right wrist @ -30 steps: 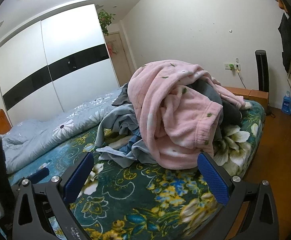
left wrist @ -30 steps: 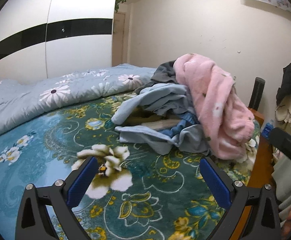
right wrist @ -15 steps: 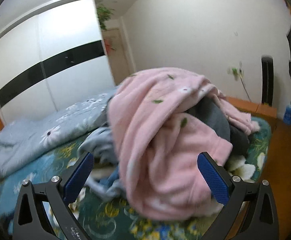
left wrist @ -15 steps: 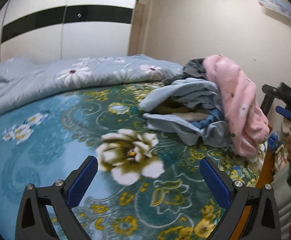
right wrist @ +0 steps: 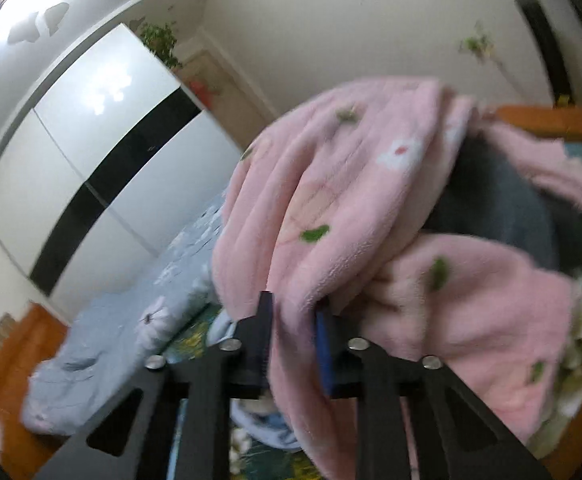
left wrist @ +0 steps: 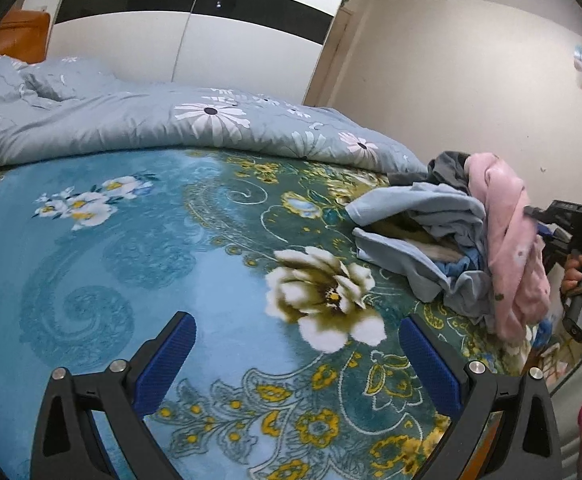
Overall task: Fold clothes
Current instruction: 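Grasp the pink fleece garment with the right gripper and lift it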
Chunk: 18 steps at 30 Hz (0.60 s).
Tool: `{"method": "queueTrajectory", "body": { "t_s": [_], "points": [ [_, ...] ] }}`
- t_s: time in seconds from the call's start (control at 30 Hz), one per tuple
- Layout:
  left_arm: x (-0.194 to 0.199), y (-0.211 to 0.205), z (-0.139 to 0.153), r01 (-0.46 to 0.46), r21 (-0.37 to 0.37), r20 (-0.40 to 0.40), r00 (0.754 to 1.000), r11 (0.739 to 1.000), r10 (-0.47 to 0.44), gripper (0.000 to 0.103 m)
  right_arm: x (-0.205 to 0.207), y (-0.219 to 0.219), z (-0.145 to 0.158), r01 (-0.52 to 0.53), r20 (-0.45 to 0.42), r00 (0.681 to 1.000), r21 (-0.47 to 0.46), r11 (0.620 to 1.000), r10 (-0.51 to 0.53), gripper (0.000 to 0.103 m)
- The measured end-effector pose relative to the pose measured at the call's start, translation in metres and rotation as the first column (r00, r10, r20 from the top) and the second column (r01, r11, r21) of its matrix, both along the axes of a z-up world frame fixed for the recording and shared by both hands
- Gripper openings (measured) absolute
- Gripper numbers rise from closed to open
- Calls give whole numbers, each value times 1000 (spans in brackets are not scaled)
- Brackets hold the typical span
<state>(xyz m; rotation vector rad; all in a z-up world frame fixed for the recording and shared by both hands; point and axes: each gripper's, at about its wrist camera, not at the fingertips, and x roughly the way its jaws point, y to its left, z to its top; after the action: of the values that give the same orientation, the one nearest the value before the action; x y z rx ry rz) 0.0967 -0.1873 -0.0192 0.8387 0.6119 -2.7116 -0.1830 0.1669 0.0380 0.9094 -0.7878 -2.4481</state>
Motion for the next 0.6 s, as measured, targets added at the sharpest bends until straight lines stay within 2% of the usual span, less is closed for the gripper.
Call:
{"method": "queueTrajectory", "body": {
  "t_s": [0.1,0.17,0.33,0.4,0.47,0.53,0.6],
  "points": [
    [10,-4,4,-8,0,-19,1000,1000,8,103,-1,3,2,2,19,1000,-83,997,0,9],
    [19,-8,7,-14,-1,-32,999,1000,14,103,7,5,13,-15,-16,1000,-119,993,13,8],
    [42,-27,17,-42,42,-91,995,998,46,103,47,-16,71,-107,-138,985,-44,993,100,8],
    [50,-33,20,-46,59,-112,992,997,52,103,68,-32,97,-181,-200,964,-24,983,173,5],
    [59,-38,23,-51,74,-134,989,996,61,103,91,-54,124,-226,-238,944,41,973,229,5],
    [71,-45,27,-60,87,-156,985,994,74,103,117,-85,147,-300,-271,910,93,949,314,5],
    [86,-56,30,-76,103,-175,980,992,93,103,139,-116,158,-373,-298,873,101,922,386,5]
  ]
}}
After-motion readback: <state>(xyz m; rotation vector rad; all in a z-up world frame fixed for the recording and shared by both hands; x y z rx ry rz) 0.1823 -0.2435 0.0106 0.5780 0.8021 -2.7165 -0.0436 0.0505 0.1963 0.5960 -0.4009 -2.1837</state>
